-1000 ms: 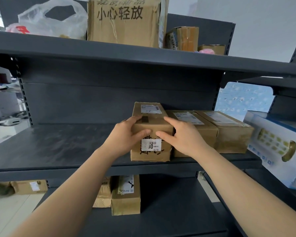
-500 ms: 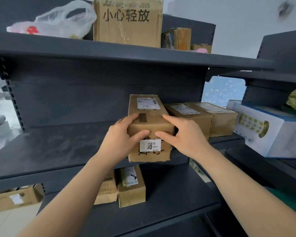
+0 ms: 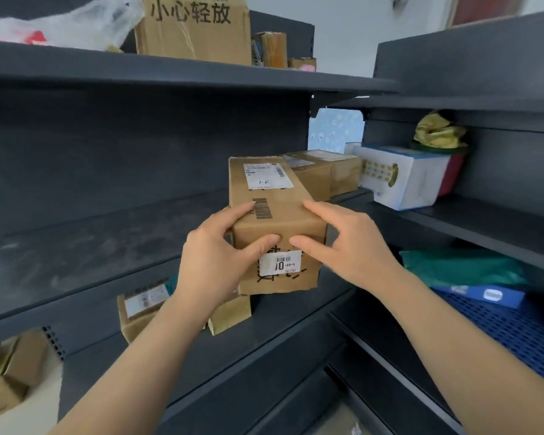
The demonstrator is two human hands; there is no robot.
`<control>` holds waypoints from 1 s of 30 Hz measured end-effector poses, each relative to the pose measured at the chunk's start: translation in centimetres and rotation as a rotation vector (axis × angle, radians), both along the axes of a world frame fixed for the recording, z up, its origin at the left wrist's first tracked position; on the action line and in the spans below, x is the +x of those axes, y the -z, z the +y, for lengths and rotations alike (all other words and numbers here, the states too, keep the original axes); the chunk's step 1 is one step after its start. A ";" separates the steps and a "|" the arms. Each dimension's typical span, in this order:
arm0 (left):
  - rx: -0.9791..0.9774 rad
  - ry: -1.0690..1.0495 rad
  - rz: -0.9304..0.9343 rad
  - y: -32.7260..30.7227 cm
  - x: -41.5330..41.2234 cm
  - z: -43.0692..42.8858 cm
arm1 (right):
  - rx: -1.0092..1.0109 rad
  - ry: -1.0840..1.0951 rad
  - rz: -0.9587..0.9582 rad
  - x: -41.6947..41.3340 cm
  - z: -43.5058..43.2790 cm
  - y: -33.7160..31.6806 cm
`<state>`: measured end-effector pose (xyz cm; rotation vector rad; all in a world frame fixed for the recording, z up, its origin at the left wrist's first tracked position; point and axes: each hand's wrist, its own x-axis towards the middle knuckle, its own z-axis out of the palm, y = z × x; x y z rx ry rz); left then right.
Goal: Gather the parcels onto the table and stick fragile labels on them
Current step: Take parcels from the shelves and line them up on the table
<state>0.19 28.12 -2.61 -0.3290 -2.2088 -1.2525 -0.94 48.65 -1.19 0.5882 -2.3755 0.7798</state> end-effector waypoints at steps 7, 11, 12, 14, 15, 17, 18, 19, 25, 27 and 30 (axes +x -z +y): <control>-0.022 0.131 -0.031 1.1 3.6 4.3 | -0.044 0.180 -0.028 7.0 4.1 1.6; -0.027 0.231 -0.057 1.7 5.1 8.4 | -0.054 0.285 -0.057 10.3 8.0 2.7; -0.026 0.265 -0.062 1.9 5.4 9.6 | -0.053 0.316 -0.064 11.2 9.1 3.0; -0.038 0.333 -0.066 2.3 6.1 12.3 | -0.048 0.385 -0.074 13.0 11.5 3.5; -0.043 0.367 -0.075 2.5 6.4 13.7 | -0.043 0.420 -0.077 14.0 12.8 3.7; -0.033 0.443 -0.108 2.9 7.2 16.7 | -0.018 0.491 -0.092 16.1 15.4 3.9; -0.028 0.480 -0.124 3.1 7.7 18.3 | -0.002 0.526 -0.104 17.2 16.7 4.0; -0.024 0.511 -0.134 3.2 8.3 19.9 | 0.011 0.560 -0.118 18.3 18.1 4.1; -0.027 0.664 -0.147 3.8 12.9 29.4 | 0.053 0.717 -0.149 25.5 26.0 4.2; -0.025 0.707 -0.155 4.3 14.5 32.3 | 0.064 0.761 -0.165 27.9 28.3 4.5; -0.016 0.774 -0.168 5.2 16.7 36.3 | 0.060 0.819 -0.185 31.3 31.4 5.0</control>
